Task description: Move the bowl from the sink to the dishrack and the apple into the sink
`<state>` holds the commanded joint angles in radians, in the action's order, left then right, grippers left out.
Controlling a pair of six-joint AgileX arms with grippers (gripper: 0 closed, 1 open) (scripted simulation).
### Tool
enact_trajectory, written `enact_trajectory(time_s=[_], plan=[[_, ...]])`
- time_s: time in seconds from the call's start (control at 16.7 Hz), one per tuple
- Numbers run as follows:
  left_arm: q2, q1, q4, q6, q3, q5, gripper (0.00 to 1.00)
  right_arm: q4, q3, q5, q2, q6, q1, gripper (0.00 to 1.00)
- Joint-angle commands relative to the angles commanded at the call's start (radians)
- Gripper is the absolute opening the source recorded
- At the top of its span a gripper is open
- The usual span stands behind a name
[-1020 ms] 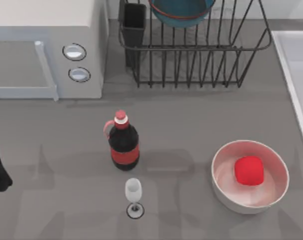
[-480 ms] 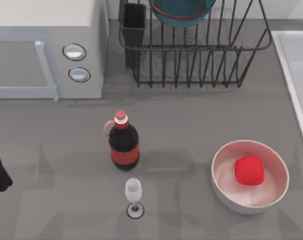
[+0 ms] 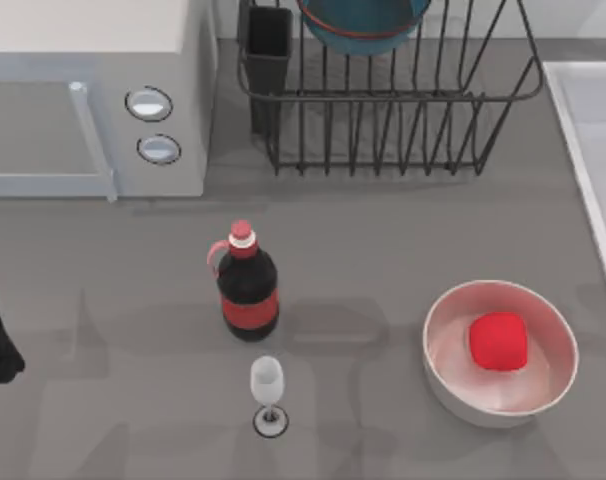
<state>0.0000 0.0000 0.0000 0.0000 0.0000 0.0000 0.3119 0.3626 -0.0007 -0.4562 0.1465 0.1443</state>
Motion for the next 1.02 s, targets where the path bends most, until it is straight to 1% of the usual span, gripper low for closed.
enact_trajectory(time_s=[0.42,0.66,0.84,1.02], plan=[[0.0,0.0,0.0,0.0,0.0,0.0,1.0,0.412,0.477,0.0,-0.681,0.193,0.189,1.0],[0.0,0.0,0.0,0.0,0.0,0.0,1.0,0.614,0.712,0.0,-1.025,0.288,0.281,1.0],[0.0,0.0,0.0,0.0,0.0,0.0,1.0,0.72,0.834,0.001,-1.201,0.338,0.329,1.0],[0.0,0.0,0.0,0.0,0.0,0.0,1.0,0.771,0.894,0.001,-1.282,0.363,0.352,1.0]])
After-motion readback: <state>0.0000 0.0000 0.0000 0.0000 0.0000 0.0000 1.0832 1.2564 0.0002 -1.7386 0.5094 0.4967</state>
